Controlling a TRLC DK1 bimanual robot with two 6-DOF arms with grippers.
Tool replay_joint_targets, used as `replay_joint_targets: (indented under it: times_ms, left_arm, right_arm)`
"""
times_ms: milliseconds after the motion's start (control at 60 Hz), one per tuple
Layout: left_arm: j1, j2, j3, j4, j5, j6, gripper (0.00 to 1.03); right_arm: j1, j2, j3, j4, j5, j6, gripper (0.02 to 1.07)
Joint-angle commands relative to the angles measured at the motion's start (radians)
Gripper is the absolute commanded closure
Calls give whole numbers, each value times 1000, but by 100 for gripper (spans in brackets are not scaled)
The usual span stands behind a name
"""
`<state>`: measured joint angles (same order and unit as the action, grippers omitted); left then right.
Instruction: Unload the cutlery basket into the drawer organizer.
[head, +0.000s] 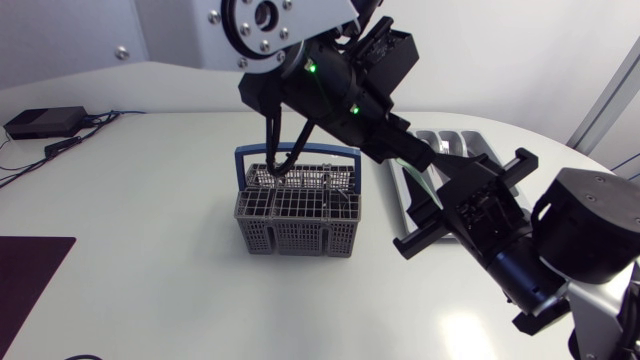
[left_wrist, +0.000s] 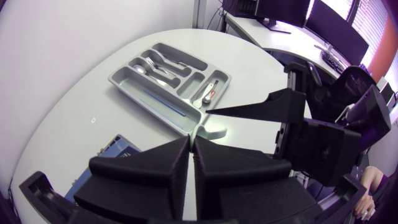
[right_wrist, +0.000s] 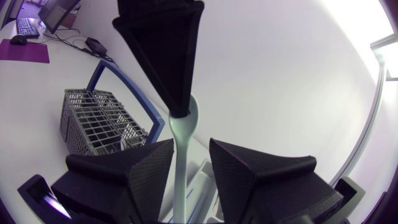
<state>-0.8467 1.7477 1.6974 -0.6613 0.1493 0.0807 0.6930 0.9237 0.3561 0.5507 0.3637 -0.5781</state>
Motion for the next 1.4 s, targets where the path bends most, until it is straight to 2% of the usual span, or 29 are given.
replay_joint_targets:
  times_ms: [0, 217, 317, 800, 883, 1283, 1383]
  left_arm:
    - [-2, 12, 13, -9, 4, -21, 94]
    - [-3, 7, 19, -11, 4, -24, 94]
    - [-3, 7, 19, -15, 4, -25, 94]
    - [-3, 3, 18, -18, 4, -27, 94]
    - [-2, 1, 16, -18, 4, -25, 94]
    - [-3, 3, 24, -18, 4, -22, 94]
    - [-3, 3, 22, -18, 4, -21, 94]
  right_arm:
    - [5, -28, -16, 11, -2, -16, 62]
    - [16, -34, -25, 3, -3, -14, 63]
    - [19, -34, -25, -1, -3, -16, 71]
    - [42, 27, -40, 0, -3, 12, 72]
    - [40, 29, -42, 0, -2, 12, 80]
    - [26, 44, -42, 3, -3, 14, 85]
    - [25, 53, -37, 5, -3, 14, 95]
